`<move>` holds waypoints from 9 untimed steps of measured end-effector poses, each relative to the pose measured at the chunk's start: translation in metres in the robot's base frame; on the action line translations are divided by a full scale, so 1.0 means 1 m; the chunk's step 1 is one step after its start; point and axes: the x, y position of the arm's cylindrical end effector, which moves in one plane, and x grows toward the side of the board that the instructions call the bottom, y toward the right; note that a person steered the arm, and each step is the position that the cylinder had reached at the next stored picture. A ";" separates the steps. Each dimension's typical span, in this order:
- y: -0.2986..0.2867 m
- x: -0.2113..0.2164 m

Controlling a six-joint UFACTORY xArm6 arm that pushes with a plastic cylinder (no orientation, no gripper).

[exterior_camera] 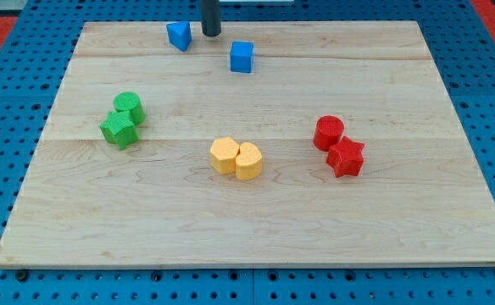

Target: Place the blue cube to the right side of the triangle

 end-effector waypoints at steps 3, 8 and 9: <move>-0.078 0.002; 0.050 0.095; 0.015 0.057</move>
